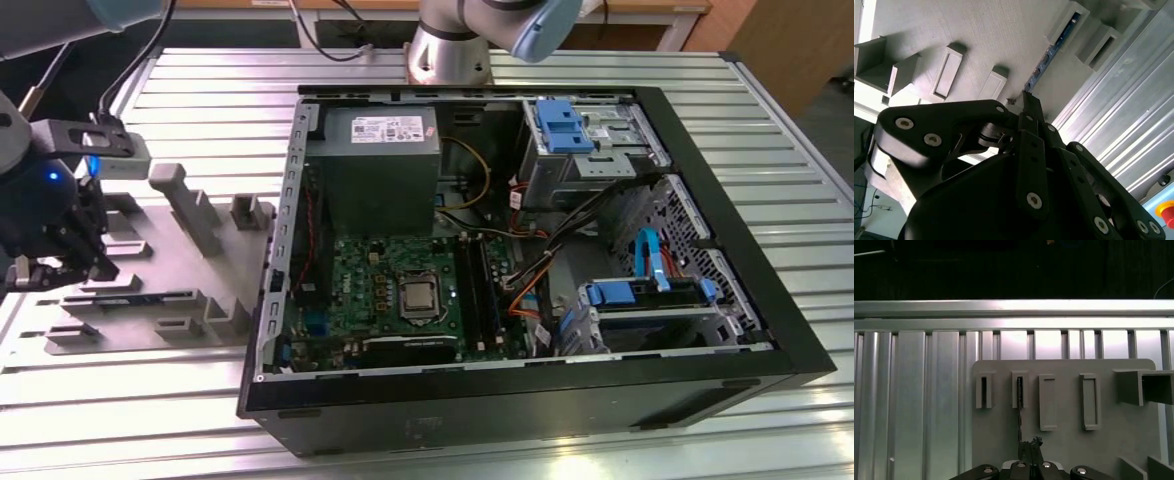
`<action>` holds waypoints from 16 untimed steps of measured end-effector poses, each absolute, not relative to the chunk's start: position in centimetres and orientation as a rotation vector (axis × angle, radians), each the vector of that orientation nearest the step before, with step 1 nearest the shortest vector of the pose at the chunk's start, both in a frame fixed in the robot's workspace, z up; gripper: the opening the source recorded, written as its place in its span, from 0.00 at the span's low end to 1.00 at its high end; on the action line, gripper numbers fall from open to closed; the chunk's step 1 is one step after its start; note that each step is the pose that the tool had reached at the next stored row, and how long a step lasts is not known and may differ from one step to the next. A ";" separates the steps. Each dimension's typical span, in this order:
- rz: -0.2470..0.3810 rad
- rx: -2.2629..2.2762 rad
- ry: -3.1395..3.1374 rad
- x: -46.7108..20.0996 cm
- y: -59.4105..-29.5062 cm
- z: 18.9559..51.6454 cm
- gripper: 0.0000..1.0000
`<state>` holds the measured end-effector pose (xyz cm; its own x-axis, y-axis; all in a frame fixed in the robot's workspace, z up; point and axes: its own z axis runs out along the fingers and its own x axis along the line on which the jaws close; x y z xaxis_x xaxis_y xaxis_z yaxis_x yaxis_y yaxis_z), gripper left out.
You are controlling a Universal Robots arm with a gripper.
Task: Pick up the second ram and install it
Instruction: 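Pick up the second ram and move it above second insertion slot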
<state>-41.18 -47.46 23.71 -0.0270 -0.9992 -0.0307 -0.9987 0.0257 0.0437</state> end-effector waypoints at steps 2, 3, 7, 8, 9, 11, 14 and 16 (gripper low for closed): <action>-0.084 2.191 -2.239 -41.2 -47.6 23.6 0.11; -0.085 2.194 -2.236 -41.2 -47.7 23.5 0.11; -0.087 2.205 -2.227 -41.2 -47.9 23.0 0.11; -0.087 2.208 -2.224 -41.2 -48.0 22.9 0.11; -0.087 2.210 -2.222 -41.2 -48.0 22.8 0.11; -0.088 2.216 -2.217 -41.2 -48.2 22.6 0.11; -0.088 2.220 -2.212 -41.2 -48.2 22.5 0.11; -0.088 2.221 -2.212 -41.2 -48.2 22.5 0.11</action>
